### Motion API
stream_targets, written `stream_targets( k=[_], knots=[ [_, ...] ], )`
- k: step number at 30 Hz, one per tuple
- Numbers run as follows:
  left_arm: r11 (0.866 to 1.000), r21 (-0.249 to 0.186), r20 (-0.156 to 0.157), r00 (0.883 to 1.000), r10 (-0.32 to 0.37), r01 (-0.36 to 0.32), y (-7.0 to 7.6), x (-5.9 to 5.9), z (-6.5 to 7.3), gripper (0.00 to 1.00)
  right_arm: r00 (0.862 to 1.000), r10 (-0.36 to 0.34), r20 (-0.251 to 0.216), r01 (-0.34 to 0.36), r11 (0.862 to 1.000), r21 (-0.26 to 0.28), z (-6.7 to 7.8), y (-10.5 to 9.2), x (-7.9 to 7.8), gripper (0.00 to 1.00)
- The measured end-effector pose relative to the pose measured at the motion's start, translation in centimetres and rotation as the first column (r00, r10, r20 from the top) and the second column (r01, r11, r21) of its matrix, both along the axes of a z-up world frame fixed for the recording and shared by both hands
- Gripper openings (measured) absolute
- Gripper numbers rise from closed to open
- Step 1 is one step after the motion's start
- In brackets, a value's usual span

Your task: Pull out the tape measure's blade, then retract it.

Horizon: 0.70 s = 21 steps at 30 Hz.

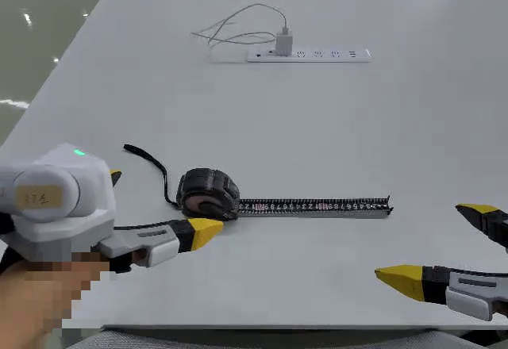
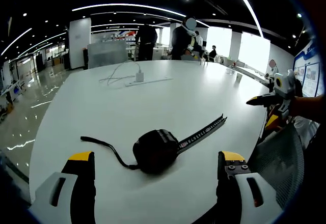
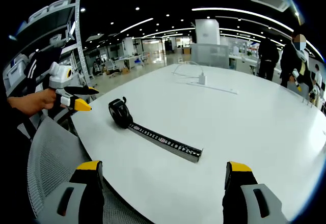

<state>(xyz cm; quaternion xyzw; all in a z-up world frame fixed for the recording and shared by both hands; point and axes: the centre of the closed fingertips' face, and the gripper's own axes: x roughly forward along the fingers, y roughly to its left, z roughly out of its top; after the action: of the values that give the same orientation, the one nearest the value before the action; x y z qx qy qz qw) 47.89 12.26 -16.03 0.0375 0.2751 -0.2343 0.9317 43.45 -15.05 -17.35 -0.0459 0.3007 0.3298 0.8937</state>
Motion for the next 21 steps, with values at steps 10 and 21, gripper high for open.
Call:
stream_targets(
  k=[10, 21],
  knots=[
    [0.998, 0.017, 0.049, 0.997, 0.053, -0.054, -2.0, 2.5, -0.4, 0.93, 0.999, 0.034, -0.006, -0.034, 0.999, -0.005, -0.5, 0.3, 1.0, 0.98],
    [0.992, 0.022, 0.016, 0.992, 0.125, -0.126, -2.7, 3.8, -2.7, 0.87, 0.998, 0.053, -0.020, -0.054, 0.998, -0.015, -1.4, -0.2, 2.2, 0.97]
  ],
)
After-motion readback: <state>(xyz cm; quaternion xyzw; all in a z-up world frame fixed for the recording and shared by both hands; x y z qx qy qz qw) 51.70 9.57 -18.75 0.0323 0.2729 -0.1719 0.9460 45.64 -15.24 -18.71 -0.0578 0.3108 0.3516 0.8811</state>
